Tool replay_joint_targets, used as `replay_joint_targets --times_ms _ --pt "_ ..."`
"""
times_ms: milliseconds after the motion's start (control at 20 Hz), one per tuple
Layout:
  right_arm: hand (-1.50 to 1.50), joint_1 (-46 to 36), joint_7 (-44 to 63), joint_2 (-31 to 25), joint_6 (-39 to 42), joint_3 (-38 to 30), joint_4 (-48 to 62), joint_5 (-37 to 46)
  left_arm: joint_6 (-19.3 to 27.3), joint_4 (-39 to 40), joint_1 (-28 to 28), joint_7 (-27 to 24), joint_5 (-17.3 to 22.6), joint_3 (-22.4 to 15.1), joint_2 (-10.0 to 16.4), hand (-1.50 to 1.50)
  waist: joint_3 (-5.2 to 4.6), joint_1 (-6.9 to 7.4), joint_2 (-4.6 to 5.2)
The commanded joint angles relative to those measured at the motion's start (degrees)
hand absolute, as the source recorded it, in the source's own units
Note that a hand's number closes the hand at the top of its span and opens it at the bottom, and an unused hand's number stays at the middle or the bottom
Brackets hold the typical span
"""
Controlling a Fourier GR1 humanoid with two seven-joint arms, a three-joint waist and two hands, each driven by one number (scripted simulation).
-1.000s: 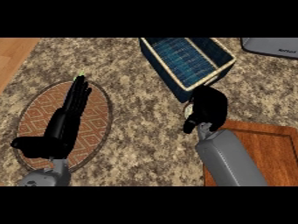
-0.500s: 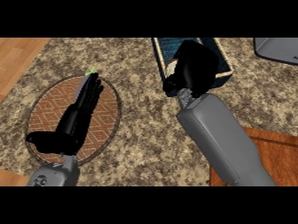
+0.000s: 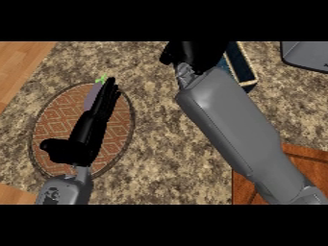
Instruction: Pick the cupcake from the cutting board and place it in the basket
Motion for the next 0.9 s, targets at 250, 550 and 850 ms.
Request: replay_joint_targets --times_ms 250,550,850 --pt "1.50 -9.4 17.5 0.5 -2.7 -1.6 11.6 3.3 1.2 0.5 0.0 0.8 -0.4 0.8 -0.1 0.00 -0.14 -1.86 -0.74" --pt "1.50 -13.3 19.2 0.5 -0.8 -2.7 18.8 3.0 1.0 1.2 0.6 -1.2 -0.5 2.3 1.1 0.00 -0.13 -3.59 -1.05" --pt "1.50 -16.3 19.2 0.5 -4.8 -4.9 22.7 3.0 2.4 0.9 1.3 0.3 -0.5 3.0 0.8 0.00 0.06 -5.41 -1.23"
